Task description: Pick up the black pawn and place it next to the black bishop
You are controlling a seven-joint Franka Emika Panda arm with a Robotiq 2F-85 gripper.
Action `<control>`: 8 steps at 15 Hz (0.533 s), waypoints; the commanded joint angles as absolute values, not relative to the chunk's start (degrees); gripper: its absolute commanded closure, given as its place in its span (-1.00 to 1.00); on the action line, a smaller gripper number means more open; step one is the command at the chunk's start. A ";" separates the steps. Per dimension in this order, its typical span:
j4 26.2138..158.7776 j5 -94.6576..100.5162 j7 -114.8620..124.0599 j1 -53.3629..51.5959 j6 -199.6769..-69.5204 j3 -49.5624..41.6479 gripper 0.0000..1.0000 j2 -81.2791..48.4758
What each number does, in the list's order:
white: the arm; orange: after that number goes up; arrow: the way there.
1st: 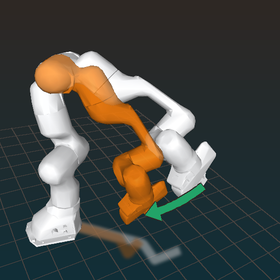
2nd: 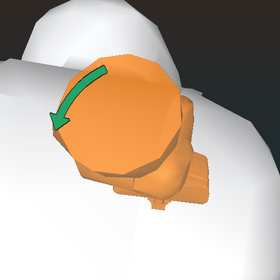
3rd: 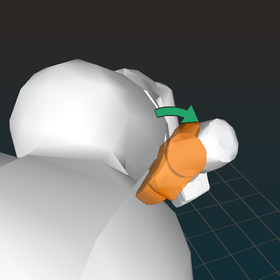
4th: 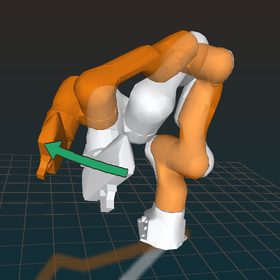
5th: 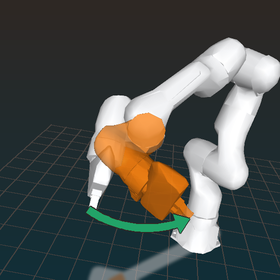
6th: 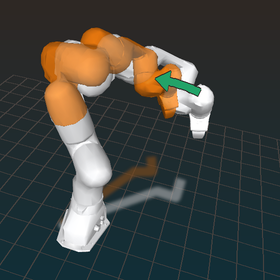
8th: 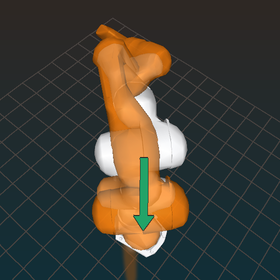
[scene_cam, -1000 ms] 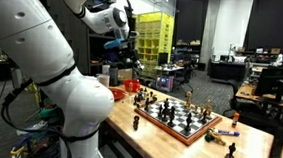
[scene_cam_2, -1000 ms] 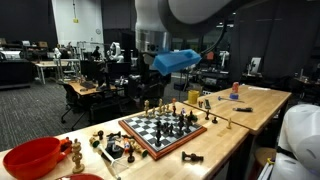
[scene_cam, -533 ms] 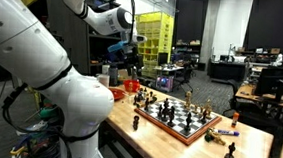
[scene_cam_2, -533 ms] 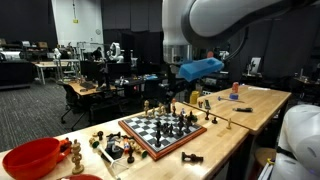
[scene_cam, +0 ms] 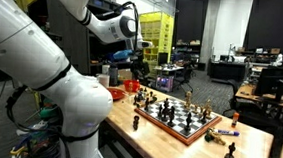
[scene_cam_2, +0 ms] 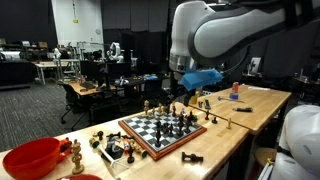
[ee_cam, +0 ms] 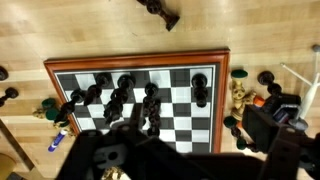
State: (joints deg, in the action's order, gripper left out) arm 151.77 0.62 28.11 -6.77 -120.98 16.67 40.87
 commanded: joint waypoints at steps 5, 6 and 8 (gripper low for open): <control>142.20 6.97 27.91 1.41 -132.98 16.93 -1.00 24.36; 140.15 8.64 27.84 2.24 -132.86 16.74 -1.00 22.00; 136.07 11.91 28.16 3.30 -131.90 16.53 -1.00 17.73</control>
